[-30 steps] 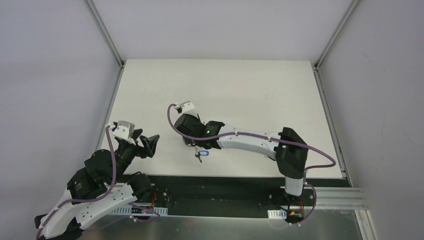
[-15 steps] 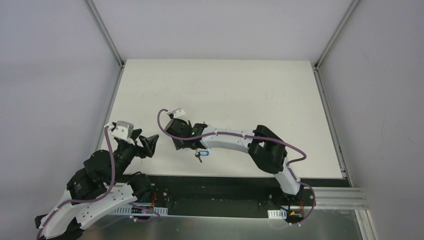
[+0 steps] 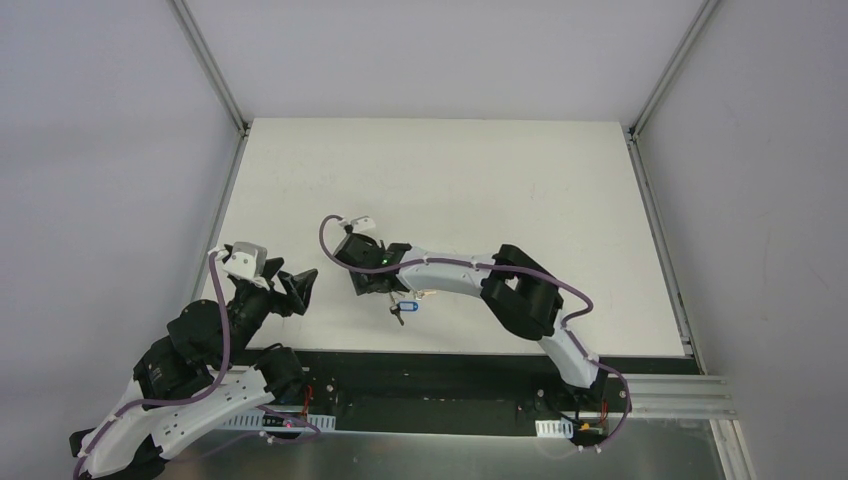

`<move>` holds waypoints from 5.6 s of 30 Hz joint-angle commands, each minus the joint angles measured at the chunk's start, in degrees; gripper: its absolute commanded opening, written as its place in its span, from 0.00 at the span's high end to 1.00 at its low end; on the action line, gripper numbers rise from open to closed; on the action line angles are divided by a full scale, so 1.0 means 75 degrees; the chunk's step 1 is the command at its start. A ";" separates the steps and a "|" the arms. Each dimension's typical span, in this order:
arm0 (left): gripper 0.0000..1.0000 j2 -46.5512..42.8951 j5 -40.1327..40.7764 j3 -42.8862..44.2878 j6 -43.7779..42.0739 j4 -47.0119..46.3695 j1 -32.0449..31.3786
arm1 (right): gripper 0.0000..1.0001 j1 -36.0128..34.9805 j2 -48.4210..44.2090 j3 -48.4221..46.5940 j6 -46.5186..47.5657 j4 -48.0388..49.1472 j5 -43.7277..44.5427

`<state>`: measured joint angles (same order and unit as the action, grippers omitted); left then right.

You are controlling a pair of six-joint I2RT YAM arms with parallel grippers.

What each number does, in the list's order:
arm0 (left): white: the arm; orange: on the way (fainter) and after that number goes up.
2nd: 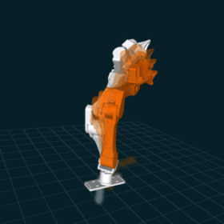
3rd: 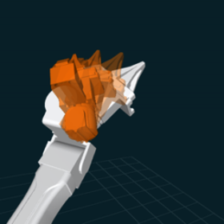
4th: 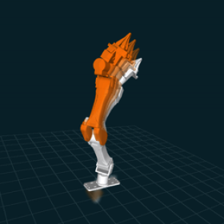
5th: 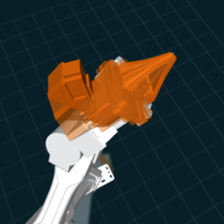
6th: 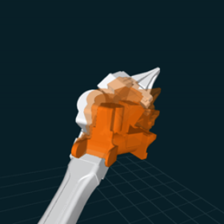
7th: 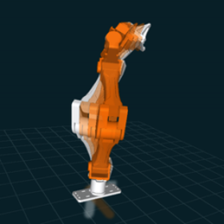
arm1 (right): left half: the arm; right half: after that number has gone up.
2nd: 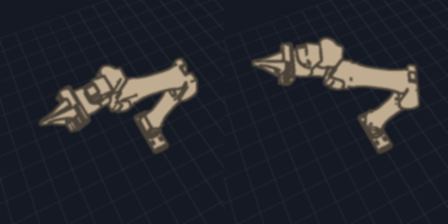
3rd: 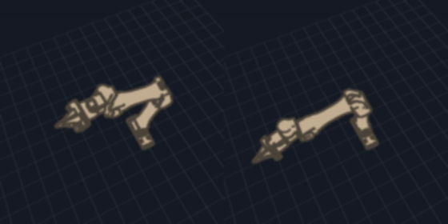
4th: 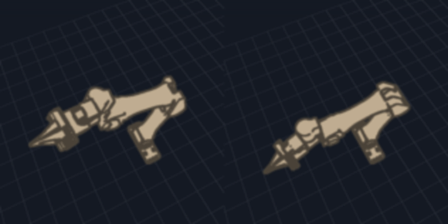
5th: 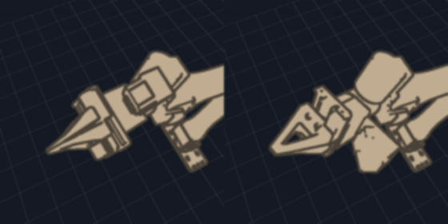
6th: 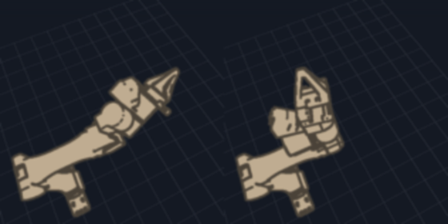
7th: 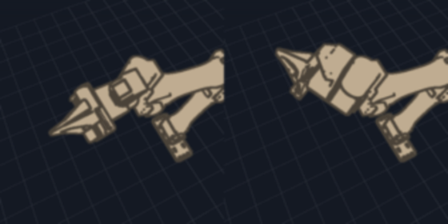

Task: Put the keys on the keyring

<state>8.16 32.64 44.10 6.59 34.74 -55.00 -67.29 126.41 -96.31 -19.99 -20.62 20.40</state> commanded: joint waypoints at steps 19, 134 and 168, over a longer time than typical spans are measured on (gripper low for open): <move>0.32 -0.0010 0.0124 -0.0085 -0.0071 -0.0261 0.0065 | 0.79 -0.0379 0.0872 -0.0198 0.0074 -0.0203 0.0493; 0.32 -0.0021 0.0204 -0.0110 -0.0128 -0.0273 0.0066 | 1.00 0.0088 -0.3546 0.4077 -0.2763 0.4463 -0.1086; 0.33 -0.0750 0.0844 -0.0157 0.0041 -0.0261 0.0059 | 1.00 0.1151 -0.5979 0.3443 0.0085 0.1577 0.1913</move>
<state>3.44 38.04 43.24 6.63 34.57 -55.00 -67.44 96.88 -77.10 -23.79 -8.91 15.84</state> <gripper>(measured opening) 0.676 0.020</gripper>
